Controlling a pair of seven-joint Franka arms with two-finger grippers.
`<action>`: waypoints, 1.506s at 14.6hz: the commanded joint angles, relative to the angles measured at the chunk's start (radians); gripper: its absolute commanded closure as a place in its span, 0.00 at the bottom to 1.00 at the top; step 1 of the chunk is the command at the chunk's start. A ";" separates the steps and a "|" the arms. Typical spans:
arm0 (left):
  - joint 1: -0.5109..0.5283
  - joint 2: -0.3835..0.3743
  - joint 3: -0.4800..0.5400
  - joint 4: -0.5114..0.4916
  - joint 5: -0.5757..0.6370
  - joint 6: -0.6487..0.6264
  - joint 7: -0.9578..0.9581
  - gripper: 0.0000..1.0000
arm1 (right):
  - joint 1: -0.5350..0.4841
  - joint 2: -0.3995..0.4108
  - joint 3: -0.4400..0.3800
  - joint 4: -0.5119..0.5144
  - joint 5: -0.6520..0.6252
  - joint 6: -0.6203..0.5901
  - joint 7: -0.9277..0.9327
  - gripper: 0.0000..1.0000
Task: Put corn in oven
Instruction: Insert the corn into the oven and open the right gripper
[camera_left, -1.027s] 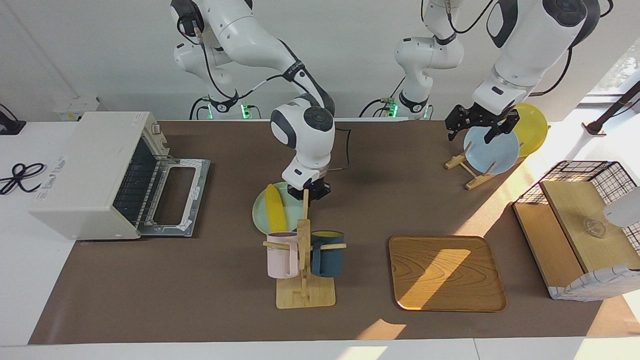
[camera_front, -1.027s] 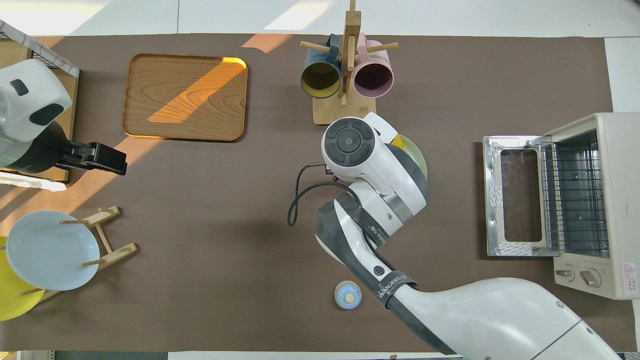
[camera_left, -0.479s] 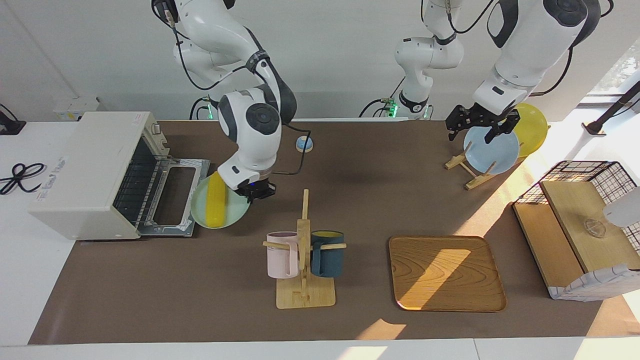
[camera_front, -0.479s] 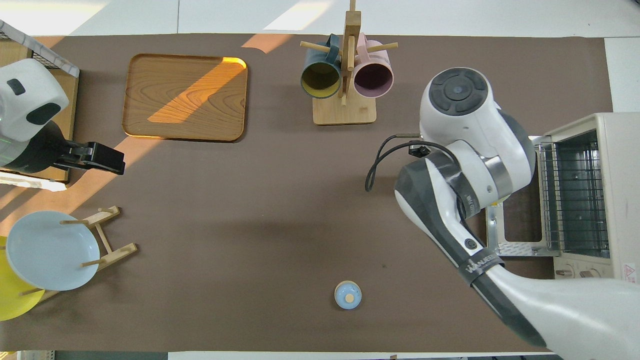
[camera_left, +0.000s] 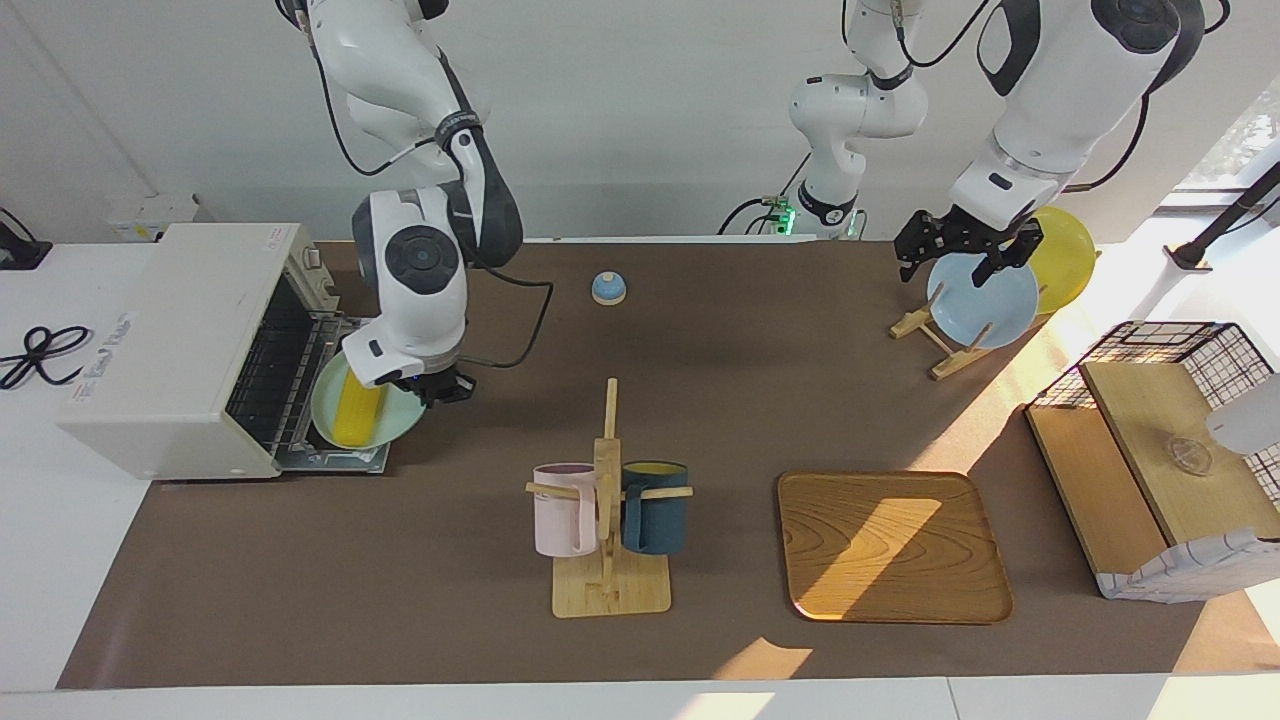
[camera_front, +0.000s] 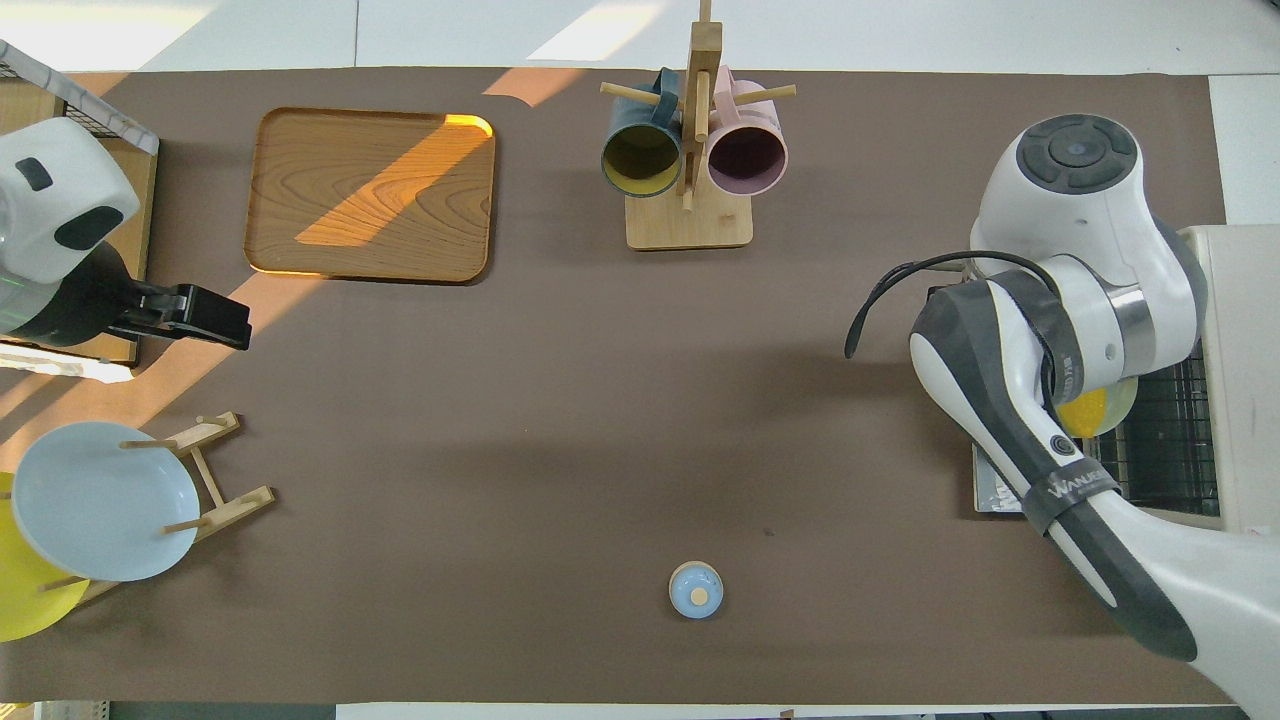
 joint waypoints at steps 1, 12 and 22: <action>0.015 -0.014 -0.007 -0.013 0.010 0.009 0.011 0.00 | -0.095 -0.064 0.015 -0.052 -0.020 -0.005 -0.130 1.00; 0.017 -0.012 0.001 -0.013 0.010 0.009 0.011 0.00 | -0.226 -0.124 0.018 -0.231 0.010 0.139 -0.223 1.00; 0.017 -0.014 0.001 -0.013 0.010 0.009 0.009 0.00 | -0.140 -0.099 0.022 -0.164 0.058 0.160 -0.229 0.54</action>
